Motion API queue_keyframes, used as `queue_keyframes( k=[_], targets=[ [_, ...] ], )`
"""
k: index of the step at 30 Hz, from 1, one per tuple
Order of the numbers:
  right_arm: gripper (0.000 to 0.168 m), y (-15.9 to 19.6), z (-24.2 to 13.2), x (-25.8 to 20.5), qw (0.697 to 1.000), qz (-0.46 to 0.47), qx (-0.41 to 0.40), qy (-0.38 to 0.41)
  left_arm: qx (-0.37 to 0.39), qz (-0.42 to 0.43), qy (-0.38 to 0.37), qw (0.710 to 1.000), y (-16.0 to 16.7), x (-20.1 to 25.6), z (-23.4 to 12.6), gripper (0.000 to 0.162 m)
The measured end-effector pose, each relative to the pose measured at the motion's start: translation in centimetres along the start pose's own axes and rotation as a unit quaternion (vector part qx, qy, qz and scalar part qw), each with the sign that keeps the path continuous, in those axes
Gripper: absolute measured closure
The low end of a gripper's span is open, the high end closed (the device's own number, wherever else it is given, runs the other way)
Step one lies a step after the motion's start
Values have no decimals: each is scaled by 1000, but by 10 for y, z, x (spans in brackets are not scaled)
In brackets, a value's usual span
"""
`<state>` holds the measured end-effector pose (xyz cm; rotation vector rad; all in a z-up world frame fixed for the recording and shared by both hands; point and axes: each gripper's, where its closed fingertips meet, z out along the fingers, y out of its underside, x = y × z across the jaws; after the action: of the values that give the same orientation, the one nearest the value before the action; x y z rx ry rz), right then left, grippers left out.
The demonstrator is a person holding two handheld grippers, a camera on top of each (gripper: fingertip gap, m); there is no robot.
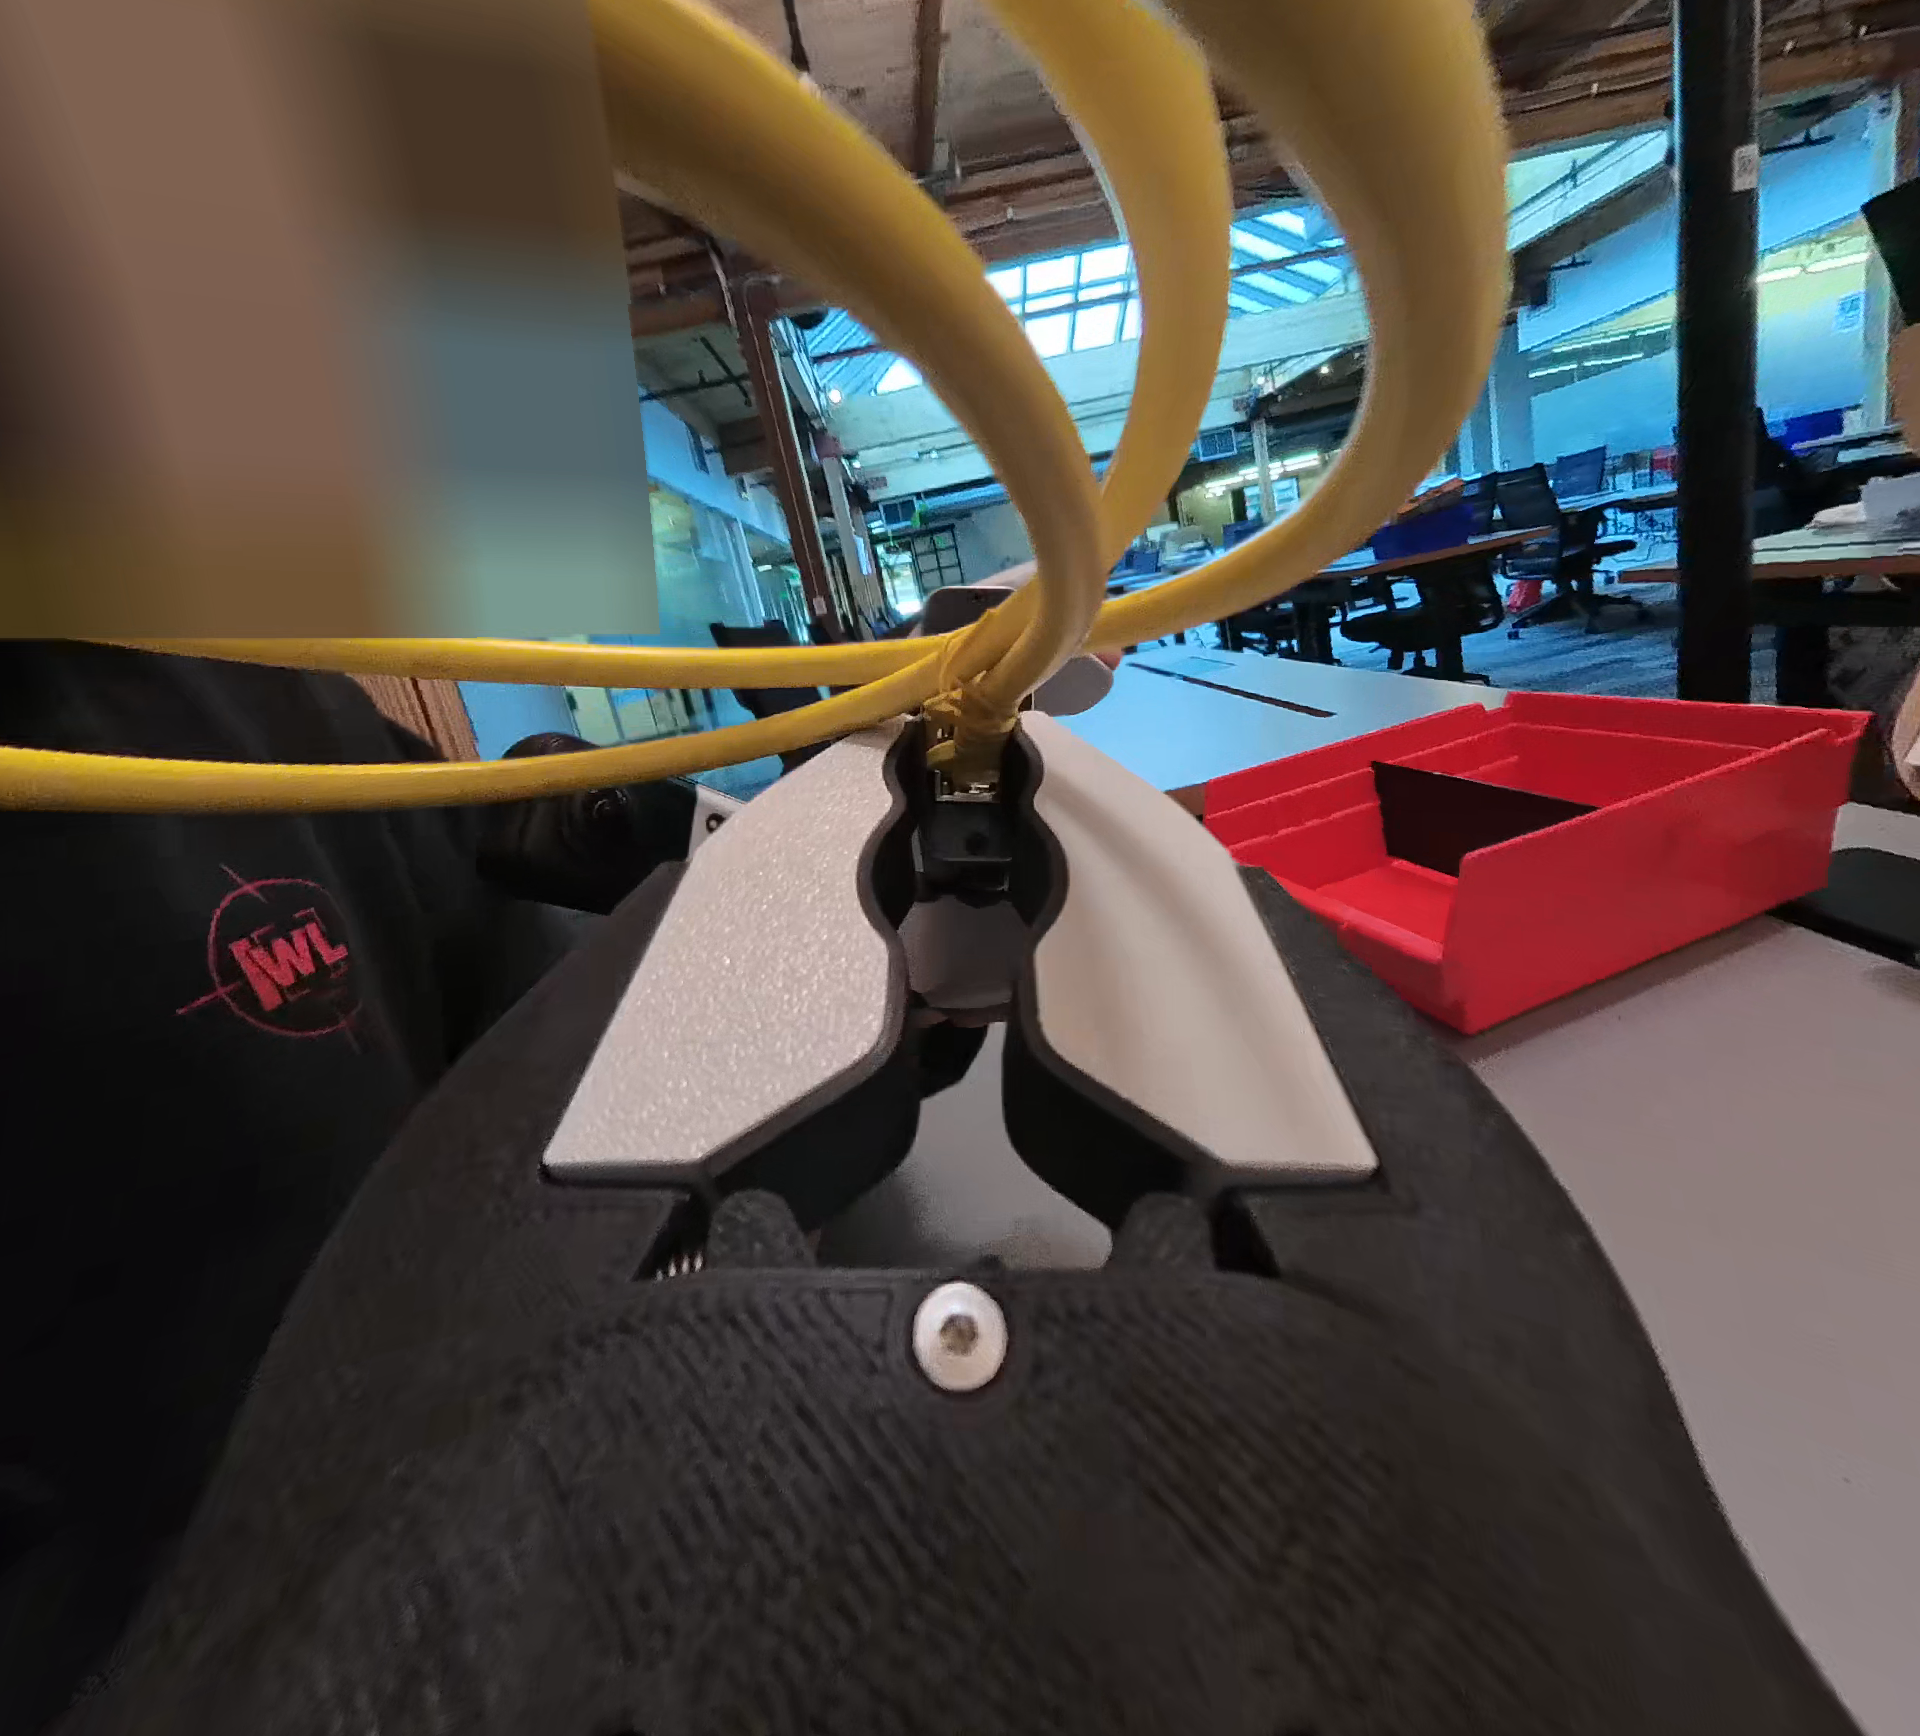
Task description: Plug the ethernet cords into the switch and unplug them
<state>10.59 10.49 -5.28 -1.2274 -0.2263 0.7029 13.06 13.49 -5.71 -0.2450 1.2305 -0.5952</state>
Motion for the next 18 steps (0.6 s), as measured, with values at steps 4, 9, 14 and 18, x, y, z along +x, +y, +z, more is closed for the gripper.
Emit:
queue_keyframes(
  k=[4,9,14,18],
  targets=[
    [153,-2,1,-8,1000,-15,-3,-15,28,22,-16,999,-10,-3,-4,86],
    [153,-3,1,-20,997,-72,-7,-34,51,72,-50,995,-21,-8,-8,86],
    [153,-6,-1,-31,992,-114,-5,-54,59,103,-72,990,-33,-11,-10,86],
    [153,-8,-4,-33,991,-109,11,-74,52,126,-70,988,-38,-11,-9,86]
  ],
)
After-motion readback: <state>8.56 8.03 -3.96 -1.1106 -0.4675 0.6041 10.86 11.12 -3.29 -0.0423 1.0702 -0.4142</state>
